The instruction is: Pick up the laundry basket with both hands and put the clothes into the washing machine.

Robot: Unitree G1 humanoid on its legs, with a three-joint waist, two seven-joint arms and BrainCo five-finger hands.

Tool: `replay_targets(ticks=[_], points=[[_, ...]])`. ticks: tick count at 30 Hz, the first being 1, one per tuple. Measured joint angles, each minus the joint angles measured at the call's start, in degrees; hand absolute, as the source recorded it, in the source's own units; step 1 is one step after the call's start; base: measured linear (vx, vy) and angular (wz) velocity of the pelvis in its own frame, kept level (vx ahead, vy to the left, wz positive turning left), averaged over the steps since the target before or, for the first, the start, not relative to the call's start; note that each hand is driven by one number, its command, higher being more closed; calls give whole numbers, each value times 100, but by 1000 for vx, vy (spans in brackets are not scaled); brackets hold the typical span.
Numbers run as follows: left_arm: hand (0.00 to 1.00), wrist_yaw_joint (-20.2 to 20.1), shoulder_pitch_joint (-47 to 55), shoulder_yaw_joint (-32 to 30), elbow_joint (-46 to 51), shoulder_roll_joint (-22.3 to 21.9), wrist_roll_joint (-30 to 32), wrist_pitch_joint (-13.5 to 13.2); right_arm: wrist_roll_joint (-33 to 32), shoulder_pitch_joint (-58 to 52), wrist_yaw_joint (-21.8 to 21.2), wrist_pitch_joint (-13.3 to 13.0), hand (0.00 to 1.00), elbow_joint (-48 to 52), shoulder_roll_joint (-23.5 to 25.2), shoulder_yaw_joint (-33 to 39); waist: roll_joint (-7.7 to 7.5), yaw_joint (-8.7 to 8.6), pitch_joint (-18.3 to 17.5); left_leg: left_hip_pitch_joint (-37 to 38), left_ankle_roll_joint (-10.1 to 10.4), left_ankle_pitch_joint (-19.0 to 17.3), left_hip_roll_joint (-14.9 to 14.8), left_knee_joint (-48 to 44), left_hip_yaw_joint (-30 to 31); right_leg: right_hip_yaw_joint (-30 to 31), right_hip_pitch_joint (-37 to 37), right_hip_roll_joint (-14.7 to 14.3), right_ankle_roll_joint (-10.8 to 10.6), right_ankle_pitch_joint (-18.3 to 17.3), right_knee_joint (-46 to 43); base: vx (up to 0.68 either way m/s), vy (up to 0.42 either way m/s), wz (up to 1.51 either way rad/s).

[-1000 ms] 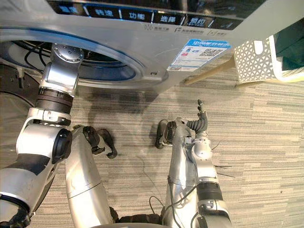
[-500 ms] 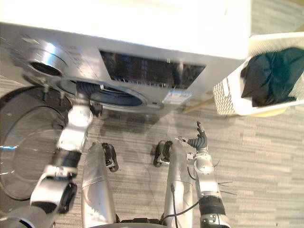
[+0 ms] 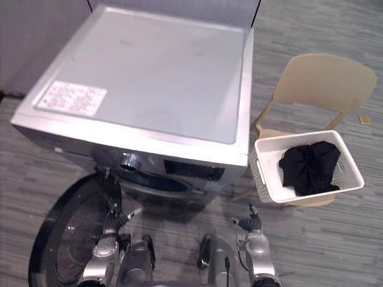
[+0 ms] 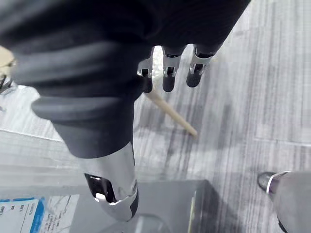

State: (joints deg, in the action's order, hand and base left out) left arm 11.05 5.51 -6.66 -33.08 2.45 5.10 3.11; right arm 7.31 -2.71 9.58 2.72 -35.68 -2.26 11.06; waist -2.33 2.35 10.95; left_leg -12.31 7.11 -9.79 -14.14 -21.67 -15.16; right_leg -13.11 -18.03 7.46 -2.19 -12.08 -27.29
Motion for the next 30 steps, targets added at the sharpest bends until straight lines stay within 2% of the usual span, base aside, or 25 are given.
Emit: replay_targets(ticks=[2,4,6,9,12,13,14,15,16,17,19,21,22,23,24,25,26,27,28,29,30], points=[[0,-110,-59,-56,-761,40,174,-1,-8,19,4,-5,0,-567,-70,256,145,-16,-208,478,-19,231,140,692,-221,148,334,-94,-75,332,711,143,113,-35],[0,-118,-76,-70,-1087,97,306,-2,-12,56,5,-3,0,-972,-139,358,220,-41,-301,717,-31,367,234,1077,-348,252,533,-147,-120,547,1136,129,116,-35],[0,-184,-85,-78,-1347,230,472,-6,-76,94,10,4,0,-1360,-220,520,293,-177,-345,996,-64,449,309,1383,-501,377,801,-205,-170,793,1587,110,91,-43],[0,-232,-214,-82,-1616,430,650,-11,-194,116,12,-5,0,-1522,-322,653,294,-183,-351,1298,-64,449,380,1470,-835,826,948,-298,-223,1074,1953,47,75,-70],[0,-224,-280,-78,-1741,534,720,-60,-250,211,15,-12,0,-1545,-374,633,292,-264,-349,1511,-68,440,422,1476,-1330,1286,839,-374,-208,1340,2065,-52,63,-112],[0,-220,-269,-78,-1765,573,734,-111,-253,345,16,-12,0,-1595,-394,578,288,-332,-347,1547,-96,401,409,1452,-1601,1121,652,-437,-127,1551,2133,-129,-15,-160],[0,-218,-281,-87,-1803,598,758,-124,-260,475,19,-14,0,-1584,-409,520,320,-347,-319,1609,-120,243,304,1412,-2029,392,578,-382,263,1340,2253,-129,-5,-162],[0,-218,-321,-80,-1830,562,797,-115,-260,552,25,-18,0,-1585,-460,466,419,-392,-273,1650,-106,115,214,1392,-2254,-260,531,-308,491,1088,2189,-106,8,-193],[0,-217,-297,-42,-1831,530,838,-119,-252,648,26,-16,0,-1648,-478,346,465,-383,-269,1757,-43,42,80,1360,-2777,-1461,517,-67,830,850,1967,-44,-10,-214],[0,-219,-270,-25,-1845,513,857,-118,-243,797,27,-21,0,-1712,-473,261,448,-346,-248,1945,29,-7,15,1317,-3307,-2433,452,331,981,729,1508,-8,-46,-233],[0,-220,-272,49,-1931,523,906,-121,-226,791,33,-22,0,-1725,-491,214,378,-321,-252,2276,207,-152,-7,1042,-3973,-3194,460,678,966,711,979,103,-143,-232],[0,-225,-262,173,-1993,570,924,-122,-206,764,32,-15,0,-1748,-497,136,302,-320,-272,2419,241,-206,-299,299,-4174,-2941,322,564,871,754,788,203,-244,-209],[0,-225,-234,168,-1994,559,924,-128,-195,735,33,-15,0,-1750,-517,123,299,-302,-274,2342,166,-234,-645,-469,-4140,-2672,271,363,841,776,797,255,-264,-219],[0,-223,-163,151,-1998,529,923,-150,-190,727,39,-5,0,-1760,-610,-5,517,-246,-228,2146,-786,-92,-1364,-1867,-3742,-2237,294,-164,806,762,936,299,-283,-222],[0,-227,-126,151,-2005,485,923,-180,-186,729,47,-5,0,-1769,-647,-67,606,-213,-197,1927,-1477,179,-1591,-2412,-3361,-2062,350,-383,842,740,1034,288,-168,-253],[0,-227,-82,152,-2039,346,915,-231,-177,752,48,-1,0,-1822,-718,-146,738,-118,-114,1320,-1425,345,-1558,-3261,-2010,-1798,512,-632,852,720,1221,315,-70,-209],[0,-226,-79,153,-2067,220,906,-243,-177,812,53,0,0,-1884,-768,-167,833,-88,23,653,-850,-89,-1119,-3759,-811,-1567,673,-795,859,717,1308,277,5,-190],[0,-226,-77,156,-2090,181,903,-243,-177,818,54,0,0,-1917,-776,-164,843,-69,99,398,-694,-196,-871,-3863,-434,-1448,792,-859,864,713,1358,284,8,-148],[0,-221,-52,165,-2061,227,903,-244,-177,740,64,16,0,-1979,-796,-157,783,61,171,-21,-498,-327,-322,-3686,131,-1205,1054,-963,874,704,1515,277,14,-118],[0,-216,15,146,-2015,237,881,-257,-178,665,73,17,0,-1961,-709,-128,727,175,207,-305,-449,-362,145,-3100,439,-1081,1292,-983,762,742,1700,275,20,-103],[0,-212,21,155,-1966,224,865,-256,-179,659,79,17,0,-1959,-707,-77,727,213,214,-428,-446,-358,337,-2698,502,-1020,1384,-988,728,741,1792,256,30,-74]])
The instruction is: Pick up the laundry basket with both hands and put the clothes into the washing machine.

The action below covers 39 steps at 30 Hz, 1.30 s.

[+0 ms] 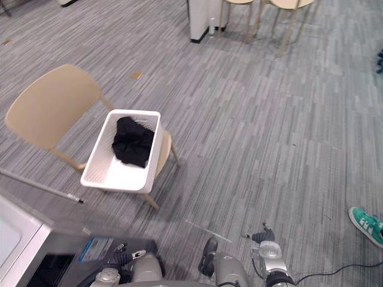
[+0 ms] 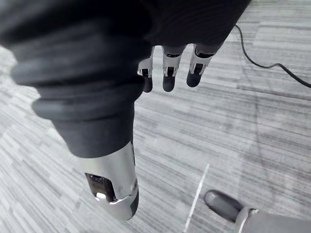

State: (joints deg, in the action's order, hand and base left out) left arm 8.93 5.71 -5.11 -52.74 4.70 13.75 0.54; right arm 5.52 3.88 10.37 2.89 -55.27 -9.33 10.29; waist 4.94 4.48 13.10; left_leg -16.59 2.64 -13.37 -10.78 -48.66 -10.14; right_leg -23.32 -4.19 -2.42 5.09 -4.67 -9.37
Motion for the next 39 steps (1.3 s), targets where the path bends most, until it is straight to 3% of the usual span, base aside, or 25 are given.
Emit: replay_targets(ticks=[1,3,4,5,6,7,9,10,11,12,13,16,18,19,20,21,22,24,26,27,29,30,31,33,39], points=[[0,-1,15,-2,46,-26,-18,9,-4,-16,11,-2,0,44,35,45,-53,69,15,-162,14,56,306,1105,-11,57,172,-26,-58,10,206,276,26,-48],[0,-1,28,-5,43,-41,-15,20,-4,-21,17,-25,0,83,36,39,8,118,-22,-207,-102,469,479,2502,-261,109,412,-147,-129,12,509,326,40,-35],[0,0,72,-8,43,-35,-9,29,-3,-25,45,-25,0,87,56,14,-45,167,-69,-103,-432,973,512,2881,-488,141,518,-149,-215,-25,630,325,55,-11],[0,-3,86,-7,42,-37,-9,35,-3,-26,73,-24,0,102,64,8,-62,167,-135,-56,-611,1071,552,3016,-613,131,568,-110,-284,-72,661,565,99,35],[0,-7,27,-75,47,-12,-9,41,-3,-33,90,-24,0,180,32,24,-218,96,-131,-46,-811,971,766,3119,-686,-23,567,87,-571,-318,485,496,83,64],[0,-9,-8,-94,41,3,-8,42,-2,-43,92,-22,0,175,6,39,-225,92,-127,9,-887,912,829,3126,-731,-127,564,202,-701,-462,270,575,111,101],[0,6,-11,-147,-2,-11,-30,38,51,-146,113,-18,0,59,-76,106,-345,99,-145,349,-972,740,1107,3275,-690,-394,427,731,-1118,-961,-1003,409,86,93],[0,4,14,-135,-68,2,-31,41,97,-169,112,-13,0,32,-112,185,-377,89,-150,681,-991,633,1317,3406,-446,-404,91,1197,-1220,-1000,-2496,499,91,113],[0,4,49,-96,-76,13,-33,46,128,-194,96,-15,0,31,-98,248,-452,-1,-186,1030,-1054,552,1551,3493,-85,-294,-317,1705,-1150,-591,-3948,626,64,131],[0,4,57,-34,-79,49,-33,48,130,-196,88,-15,0,17,-86,278,-467,-72,-193,1163,-1082,509,1637,3483,128,-217,-450,1856,-1148,-541,-4470,557,-1,164],[0,6,31,95,-67,77,-32,39,133,-192,82,-14,0,-16,-84,308,-442,-121,-203,1405,-1093,479,1696,3497,583,-95,-629,1960,-1038,-805,-4923,563,-78,159],[0,13,12,116,-66,35,-33,55,135,-76,75,-28,0,-14,-94,311,-315,-170,-197,1831,-1006,444,1575,3582,1310,136,-890,1715,-868,-1189,-4028,495,-124,147],[0,13,-22,108,-85,-20,-40,71,130,-16,78,-80,0,135,-74,307,-255,-185,-226,1897,-767,319,1444,3500,1986,1644,-1259,948,-1004,-1121,-2361,441,-238,165],[0,16,-41,108,-91,-22,-48,75,128,-26,80,-90,0,174,-79,311,-238,-219,-226,1882,-589,227,1398,3421,2168,2321,-1259,717,-1171,-935,-1713,450,-327,209],[0,5,-42,106,-93,38,-49,73,129,-87,77,-93,0,164,-49,302,-369,-202,-235,1893,-280,37,1454,3290,2253,2917,-1046,709,-1281,-158,-599,359,-311,179],[0,-18,-20,103,-76,125,-49,65,128,-126,76,-89,0,149,9,292,-545,-181,-230,1893,-134,-66,1567,3187,2311,3091,-987,848,-1328,496,-286,311,-374,185],[0,10,-20,6,-147,-13,-73,59,126,-61,74,-44,0,84,-9,306,-339,-87,-200,1716,15,-223,1345,2974,2490,2869,-996,768,-1230,624,-594,221,-311,135],[0,72,-22,-253,-60,-212,-82,43,127,-88,72,-47,0,341,24,301,-183,-43,-278,1442,39,-213,1124,2802,2472,2258,-931,797,-1058,345,-603,237,-296,164],[0,121,-204,-363,-44,-239,-111,31,125,3,73,-49,0,633,68,307,-188,-48,-264,1202,420,14,884,2860,1998,1581,-844,926,-969,296,-633,157,-316,189],[0,132,-315,-413,27,-291,-243,25,118,-4,93,-48,0,876,134,293,-211,-56,-249,1097,499,77,656,2894,1264,1150,-674,1030,-843,213,-630,47,-220,171],[0,135,-349,-356,53,-428,-335,23,103,-23,127,-75,0,1312,102,305,-228,-48,-252,1140,230,304,264,3137,-9,643,-434,1089,-820,133,-660,-18,-100,152],[0,129,-338,-322,53,-423,-349,24,104,-10,151,-100,0,1453,97,304,-244,-39,-275,1137,132,366,282,3200,-176,576,-394,1136,-858,76,-654,-46,-47,108],[0,124,-303,-327,105,-404,-431,24,105,23,187,-163,0,1692,175,286,-419,-35,-301,1075,50,433,355,3342,-234,465,-397,1230,-902,-53,-628,-61,-16,84],[0,118,-299,-275,132,-287,-443,28,115,45,191,-186,0,2012,231,281,-552,-42,-336,1039,16,603,451,3662,-136,298,-368,1287,-907,-36,-456,-88,0,65],[0,109,-202,-121,26,-83,-410,28,580,-117,167,-245,0,3060,58,-80,-507,-69,-476,1265,24,1291,689,4757,201,4,-114,1231,-977,392,318,-3,15,29]])
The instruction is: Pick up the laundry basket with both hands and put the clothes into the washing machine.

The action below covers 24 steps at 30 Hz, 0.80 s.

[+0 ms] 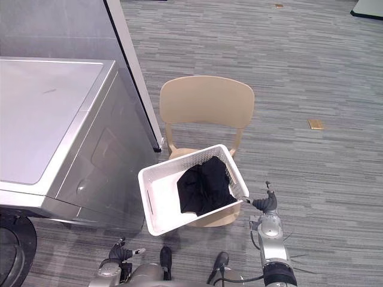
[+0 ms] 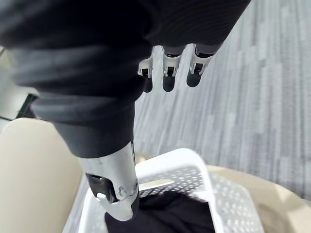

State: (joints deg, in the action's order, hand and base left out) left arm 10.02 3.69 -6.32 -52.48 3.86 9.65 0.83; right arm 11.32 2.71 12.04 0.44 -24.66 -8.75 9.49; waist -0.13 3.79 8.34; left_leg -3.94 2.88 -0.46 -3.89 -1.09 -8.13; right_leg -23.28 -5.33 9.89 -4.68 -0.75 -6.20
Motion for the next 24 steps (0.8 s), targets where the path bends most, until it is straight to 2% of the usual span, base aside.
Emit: replay_targets(ticks=[5,7,10,11,13,17,20,24], points=[[0,-12,121,160,-18,187,6,-6,488,183,-381,-81,0,142,-447,-890,-19,32,-71,71,51,64,31,183,104,-42,144,-107,19,43,147,2,0,9],[0,-14,178,171,-31,228,11,-7,656,516,-518,-168,0,-149,-711,-1298,-12,19,-67,35,41,188,51,327,189,-151,101,-104,23,45,149,18,1,26],[0,-11,171,182,18,287,2,-29,768,1473,-619,-173,0,-1092,-1076,-1935,-41,116,48,-289,50,313,52,287,345,-274,-132,-98,84,88,116,-25,7,29],[0,-5,115,184,32,312,-7,-66,883,1883,-621,-179,0,-1355,-1227,-2155,-23,228,212,-442,50,347,49,206,377,-304,-266,-92,122,116,77,-29,5,14],[0,3,30,183,85,331,-47,-126,983,2528,-624,-186,0,-1791,-1405,-2374,32,349,539,-690,47,350,51,22,449,-327,-458,-52,129,119,-76,-112,11,22],[0,50,-103,181,286,353,-305,-235,1195,3548,-573,-138,0,-2696,-1677,-2534,253,615,1116,-1231,30,411,92,-289,720,-342,-876,58,207,23,-485,-160,21,35],[0,153,-164,174,471,383,-527,-256,1183,4082,-447,-43,0,-3117,-1703,-2623,284,677,1485,-1551,20,561,123,-298,831,-354,-1282,173,249,-87,-864,-124,-14,20],[0,220,-365,173,522,362,-683,-330,1178,4577,-275,52,0,-3421,-1784,-2639,310,780,1596,-2115,90,732,132,-171,937,-362,-2027,311,288,-232,-1303,-119,-52,18]])
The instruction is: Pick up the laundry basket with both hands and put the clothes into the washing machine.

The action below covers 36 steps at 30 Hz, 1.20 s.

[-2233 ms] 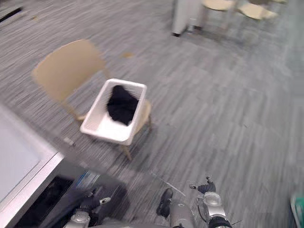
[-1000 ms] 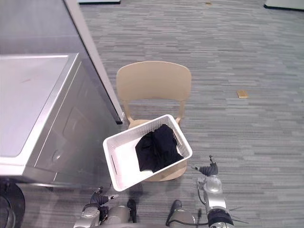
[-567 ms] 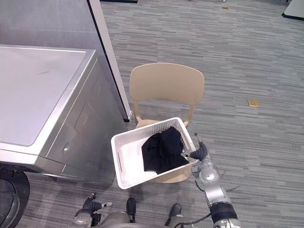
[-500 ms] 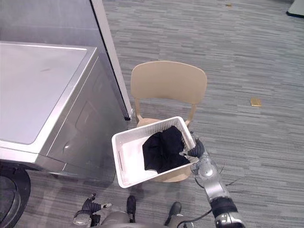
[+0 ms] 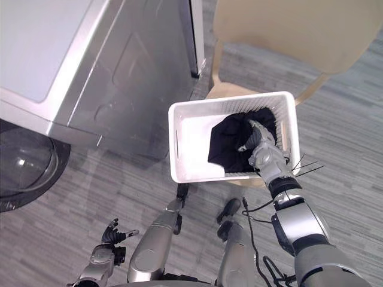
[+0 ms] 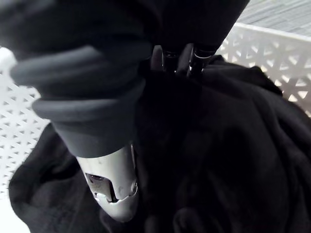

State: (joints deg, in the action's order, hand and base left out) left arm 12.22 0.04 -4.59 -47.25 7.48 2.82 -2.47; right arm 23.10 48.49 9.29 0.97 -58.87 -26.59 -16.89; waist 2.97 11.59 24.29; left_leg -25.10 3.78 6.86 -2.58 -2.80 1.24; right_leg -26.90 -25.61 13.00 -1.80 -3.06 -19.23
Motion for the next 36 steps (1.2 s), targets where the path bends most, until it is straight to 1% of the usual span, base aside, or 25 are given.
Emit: replay_targets(ticks=[2,4,5,7,10,11,13,16,19,21,22,24,25,26,27,28,29,30,32,33,35,36], points=[[0,50,-158,-8,20,-23,-74,-9,-12,160,108,72,0,-44,-41,-7,2,24,37,-187,2,109,-3,134,9,-38,-291,69,46,-58,-179,-95,-79,18],[0,60,-321,-11,188,-75,-161,-31,-27,363,300,114,0,-35,-135,-157,6,5,64,-463,6,238,-22,196,16,-136,-606,154,106,-111,-378,-80,-74,23],[0,65,-382,-17,228,-94,-225,-33,-26,412,332,149,100,-27,-155,-166,5,10,69,-533,23,256,-28,198,23,-147,-681,160,124,-124,-410,-47,-55,17],[0,87,-538,-80,371,-217,-301,-38,-21,578,443,211,100,-8,-183,-243,12,-1,81,-678,24,287,-33,200,20,-168,-863,205,156,-177,-552,-41,-65,9],[0,141,-588,-85,520,-372,-330,-65,-57,640,475,291,100,258,-193,-297,11,-69,84,-713,19,283,-55,203,-1,-194,-897,207,173,-212,-583,-19,-73,2],[0,161,-587,-86,529,-409,-331,-62,-138,635,474,296,100,418,-193,-370,11,-115,84,-711,17,282,-61,214,-12,-196,-897,207,162,-227,-586,9,-73,2],[0,161,-589,-86,524,-446,-331,-58,-385,603,459,287,100,656,-181,-371,8,-154,85,-690,17,317,-73,238,-43,-194,-898,203,163,-232,-586,26,-56,-4],[0,160,-588,-81,565,-484,-331,-56,-816,482,386,276,100,1167,-145,-315,-13,-142,98,-607,23,348,-96,236,-159,-114,-877,181,164,-232,-586,45,-57,-11],[0,157,-582,-61,610,-485,-331,-50,-1148,78,306,258,100,1858,-67,29,-31,-155,108,-376,23,349,-135,246,-283,-16,-680,136,163,-232,-580,44,-47,-7],[0,156,-567,-61,620,-484,-329,-39,-1244,-140,306,239,100,2301,-65,247,-57,-176,123,-162,23,348,-148,275,-322,66,-497,106,161,-233,-560,33,-38,-6],[0,152,-562,-59,618,-485,-327,-23,-1346,-278,326,179,100,2624,-63,441,-64,-229,127,-20,24,346,-144,310,-328,99,-369,99,124,-258,-538,7,-28,-6],[0,148,-495,-60,615,-475,-320,-17,-1477,-513,404,128,100,3243,-3,811,-89,-310,117,260,24,346,-149,452,-389,193,-163,48,115,-262,-427,-11,-18,-15],[0,145,-482,-60,611,-475,-320,-12,-1491,-550,431,110,100,3306,8,847,-94,-322,114,296,24,346,-150,468,-399,207,-136,38,114,-262,-408,-25,-6,-23],[0,134,-422,-60,597,-457,-318,11,-1594,-689,454,29,100,3443,76,1008,-123,-358,100,427,23,346,-168,510,-446,270,-11,-21,75,-236,-298,-31,-7,-26],[0,104,-322,-63,594,-425,-318,16,-1663,-869,455,-9,100,3586,150,1154,-172,-373,64,568,20,345,-187,588,-449,354,92,-93,42,-212,-178,-26,-10,-30],[0,77,-282,-63,569,-405,-317,21,-1745,-948,455,-44,100,3626,182,1211,-189,-389,53,646,18,344,-203,645,-450,359,169,-128,21,-196,-95,-11,-11,-21],[0,34,-210,-64,499,-362,-316,51,-1883,-1130,453,-59,100,3755,228,1314,-216,-452,5,730,17,345,-241,712,-452,363,281,-202,-2,-159,51,-3,-3,-10],[0,29,-181,-64,444,-342,-316,79,-1929,-1250,451,-61,100,3842,282,1402,-239,-459,-55,737,18,345,-245,726,-455,363,304,-232,-18,-136,116,15,6,-12],[0,20,-7,-67,313,-313,-315,148,-2232,-1756,428,-73,100,4185,577,1692,-309,-462,-260,885,17,345,-269,805,-487,398,477,-334,-13,-40,328,83,3,-14],[0,16,30,-67,290,-315,-313,163,-2357,-1871,410,-85,100,4267,649,1735,-314,-466,-284,950,16,344,-272,805,-501,407,550,-339,-24,-32,356,126,-13,-8],[0,3,139,-122,223,-307,-302,209,-2741,-2338,280,-176,100,4543,1030,1896,-310,-473,-516,1149,9,334,-271,810,-497,415,789,-348,-49,-16,474,117,-15,-3],[0,-3,145,-156,192,-307,-297,216,-2837,-2451,269,-198,100,4621,1142,1919,-309,-478,-554,1225,8,331,-265,810,-488,417,882,-352,-54,-13,512,115,-11,-3]])
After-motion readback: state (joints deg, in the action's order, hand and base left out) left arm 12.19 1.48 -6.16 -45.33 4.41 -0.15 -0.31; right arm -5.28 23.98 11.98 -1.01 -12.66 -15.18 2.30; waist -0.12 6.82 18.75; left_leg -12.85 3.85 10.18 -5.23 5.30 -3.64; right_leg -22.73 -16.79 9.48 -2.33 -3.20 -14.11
